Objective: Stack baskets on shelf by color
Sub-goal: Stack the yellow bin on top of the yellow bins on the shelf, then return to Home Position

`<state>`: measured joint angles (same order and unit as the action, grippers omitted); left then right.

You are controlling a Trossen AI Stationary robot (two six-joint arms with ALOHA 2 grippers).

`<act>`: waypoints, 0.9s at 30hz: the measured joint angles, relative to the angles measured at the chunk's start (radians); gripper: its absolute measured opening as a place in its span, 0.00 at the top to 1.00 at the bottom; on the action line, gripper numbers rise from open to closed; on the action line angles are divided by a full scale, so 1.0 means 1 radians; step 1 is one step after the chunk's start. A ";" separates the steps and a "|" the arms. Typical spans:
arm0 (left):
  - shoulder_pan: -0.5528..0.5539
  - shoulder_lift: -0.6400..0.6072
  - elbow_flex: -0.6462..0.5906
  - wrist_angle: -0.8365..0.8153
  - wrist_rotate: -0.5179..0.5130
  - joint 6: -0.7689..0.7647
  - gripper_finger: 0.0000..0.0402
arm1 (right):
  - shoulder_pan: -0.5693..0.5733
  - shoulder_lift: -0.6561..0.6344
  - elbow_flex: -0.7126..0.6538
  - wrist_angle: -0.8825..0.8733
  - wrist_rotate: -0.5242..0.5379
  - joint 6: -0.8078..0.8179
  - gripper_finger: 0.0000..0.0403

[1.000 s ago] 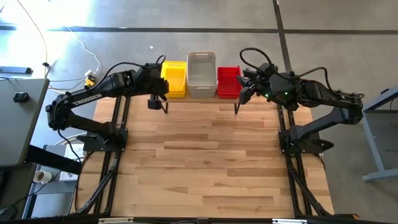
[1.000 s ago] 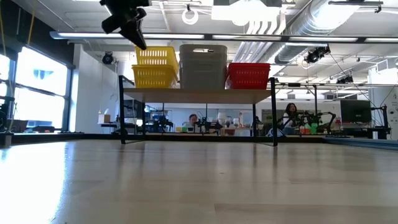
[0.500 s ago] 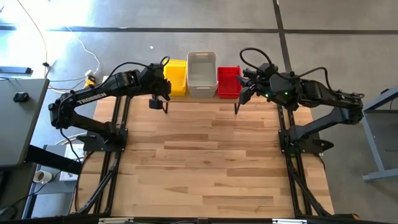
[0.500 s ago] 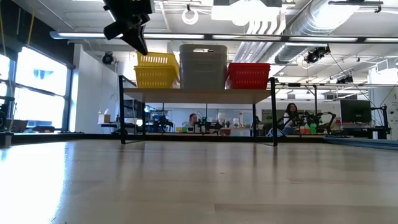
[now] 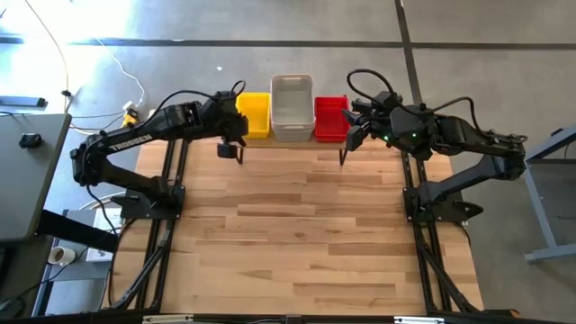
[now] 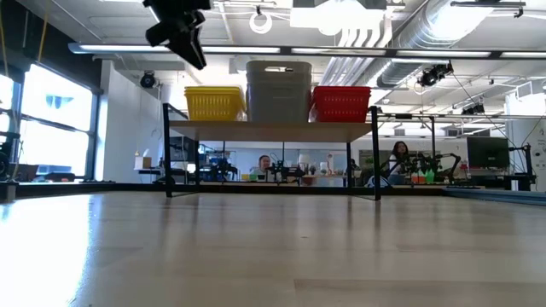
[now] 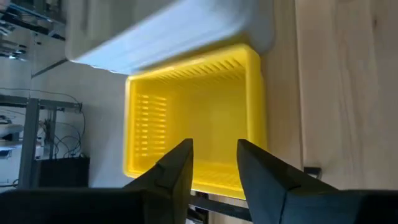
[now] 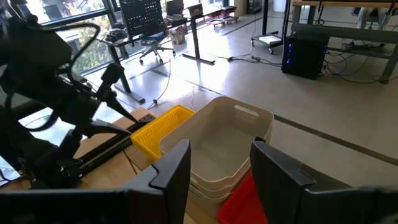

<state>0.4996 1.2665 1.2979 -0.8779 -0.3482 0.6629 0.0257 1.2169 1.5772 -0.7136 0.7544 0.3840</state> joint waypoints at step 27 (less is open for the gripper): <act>-0.257 -0.664 -0.391 0.123 0.229 -0.772 0.70 | -0.001 -0.196 -0.232 -0.075 -0.251 -0.075 0.63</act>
<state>0.2424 0.6023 0.9069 -0.7553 -0.1197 -0.1091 0.0248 1.0212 1.3452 -0.7884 0.5037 0.3087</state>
